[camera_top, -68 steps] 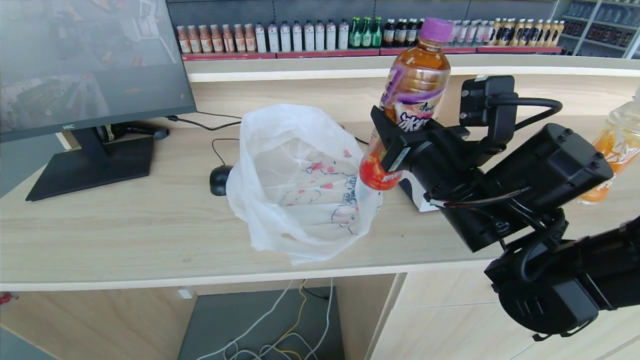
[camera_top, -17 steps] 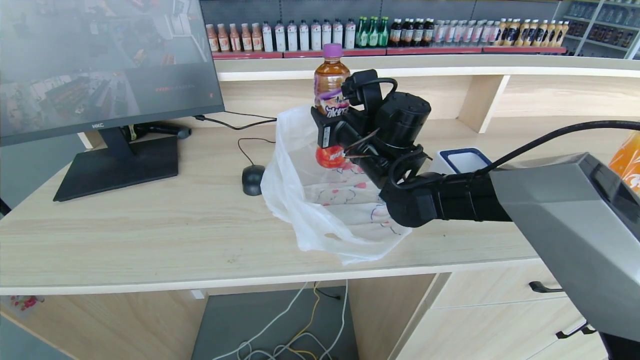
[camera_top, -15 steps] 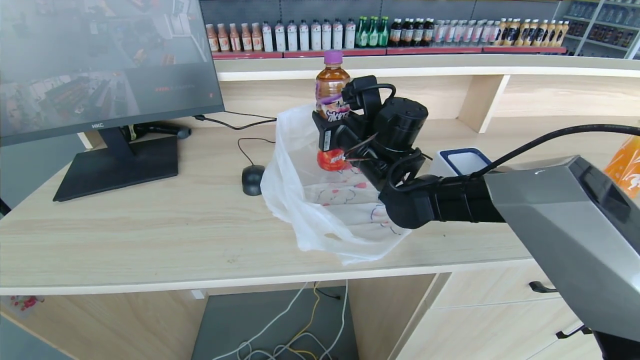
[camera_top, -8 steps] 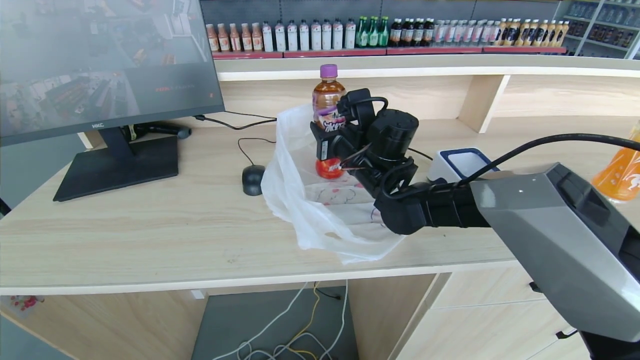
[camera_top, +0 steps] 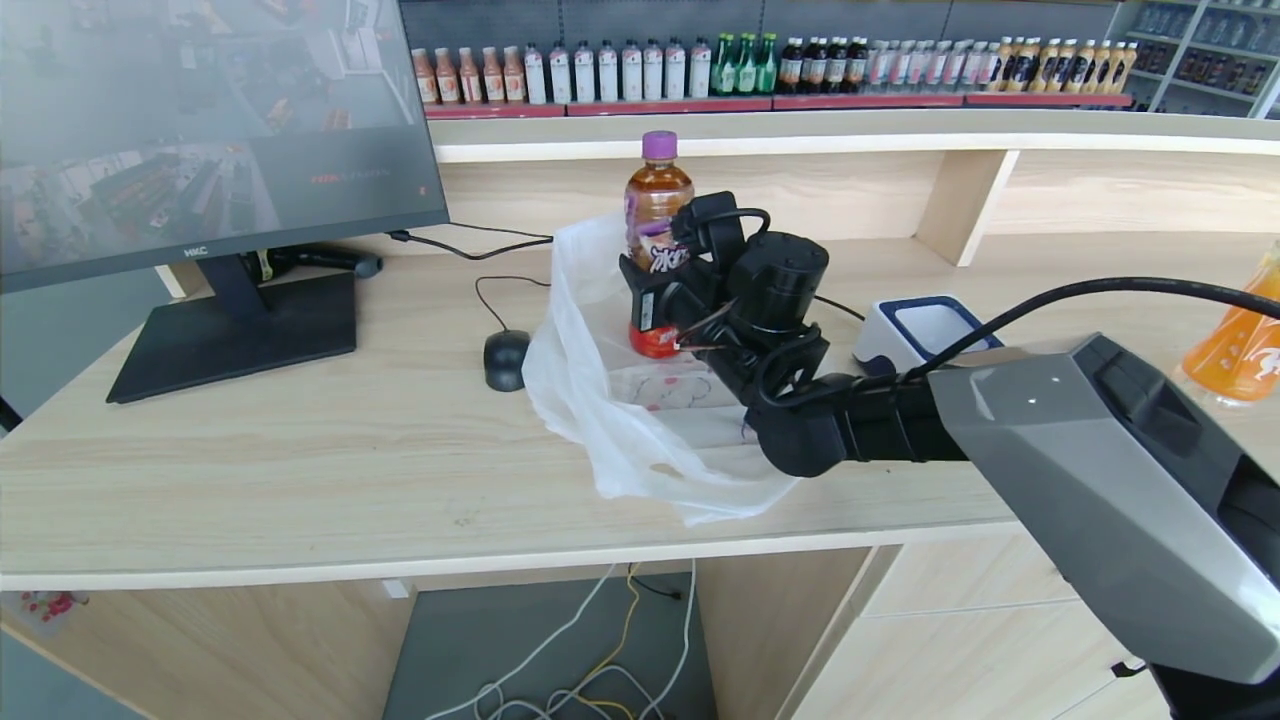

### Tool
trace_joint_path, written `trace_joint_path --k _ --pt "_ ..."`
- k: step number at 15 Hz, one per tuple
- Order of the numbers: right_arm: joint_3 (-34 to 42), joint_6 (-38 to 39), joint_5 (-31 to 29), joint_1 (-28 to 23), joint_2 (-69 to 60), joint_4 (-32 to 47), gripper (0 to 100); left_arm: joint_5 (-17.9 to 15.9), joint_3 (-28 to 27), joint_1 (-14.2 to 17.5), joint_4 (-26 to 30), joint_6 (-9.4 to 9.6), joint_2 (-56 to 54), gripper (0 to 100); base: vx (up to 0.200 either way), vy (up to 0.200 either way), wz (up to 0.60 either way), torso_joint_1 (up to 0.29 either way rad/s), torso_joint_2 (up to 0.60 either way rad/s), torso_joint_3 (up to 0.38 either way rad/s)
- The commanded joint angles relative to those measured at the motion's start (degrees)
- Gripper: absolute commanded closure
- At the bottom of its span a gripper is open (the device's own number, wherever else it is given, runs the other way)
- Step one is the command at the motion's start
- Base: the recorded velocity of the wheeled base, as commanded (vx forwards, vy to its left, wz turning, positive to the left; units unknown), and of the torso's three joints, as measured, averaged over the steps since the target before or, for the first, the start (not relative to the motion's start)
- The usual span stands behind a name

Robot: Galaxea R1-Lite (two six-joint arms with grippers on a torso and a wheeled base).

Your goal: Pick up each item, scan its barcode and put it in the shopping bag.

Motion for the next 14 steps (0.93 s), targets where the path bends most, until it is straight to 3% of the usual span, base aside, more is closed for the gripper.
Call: trace_joint_path --k 1,7,8,14 --pt "0.1 0.0 0.0 0.1 0.4 0.0 100 0.1 0.0 0.0 0.0 0.0 0.0 0 0.0 0.0 0.0 0.0 0.0 0.0" --pt "1.4 0.0 -0.1 0.1 0.3 0.0 100 0.1 0.0 0.0 0.0 0.0 0.0 0 0.0 0.0 0.0 0.0 0.0 0.0" --pt "1.6 0.0 -0.1 0.1 0.1 0.0 0 0.1 0.0 0.0 0.0 0.0 0.0 0 0.0 0.0 0.0 0.0 0.0 0.0" --pt "1.2 1.5 0.0 0.1 -0.5 -0.3 0 0.1 0.0 0.0 0.0 0.0 0.0 0 0.0 0.0 0.0 0.0 0.0 0.0"
